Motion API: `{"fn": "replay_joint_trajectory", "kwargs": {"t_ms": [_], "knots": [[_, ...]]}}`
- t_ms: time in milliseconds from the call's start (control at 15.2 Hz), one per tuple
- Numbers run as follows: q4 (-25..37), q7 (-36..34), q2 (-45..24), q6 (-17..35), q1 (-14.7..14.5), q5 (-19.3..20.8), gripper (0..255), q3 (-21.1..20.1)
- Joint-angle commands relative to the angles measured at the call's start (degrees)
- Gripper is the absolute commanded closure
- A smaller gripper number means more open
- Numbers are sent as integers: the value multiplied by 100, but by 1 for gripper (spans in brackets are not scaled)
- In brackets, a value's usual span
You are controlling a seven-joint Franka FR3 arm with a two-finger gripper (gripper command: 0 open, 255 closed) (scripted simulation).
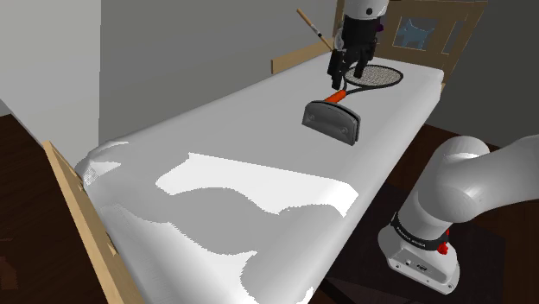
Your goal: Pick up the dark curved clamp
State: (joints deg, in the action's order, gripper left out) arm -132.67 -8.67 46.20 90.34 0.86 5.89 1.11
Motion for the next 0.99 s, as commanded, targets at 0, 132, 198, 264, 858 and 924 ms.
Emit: {"fn": "replay_joint_trajectory", "kwargs": {"t_ms": [0, 132, 198, 264, 858, 924], "knots": [[0, 0, 0, 0, 0, 0, 0, 0], [-250, 216, -129, 356, -122, -149, 0, 161], [-365, 329, -205, 534, -186, -227, 0, 240], [-469, 439, -284, 701, -248, -303, 0, 313], [-1096, 434, -214, 1258, -235, -279, 0, 336], [-1096, 434, -214, 1258, -235, -279, 0, 336]]}}
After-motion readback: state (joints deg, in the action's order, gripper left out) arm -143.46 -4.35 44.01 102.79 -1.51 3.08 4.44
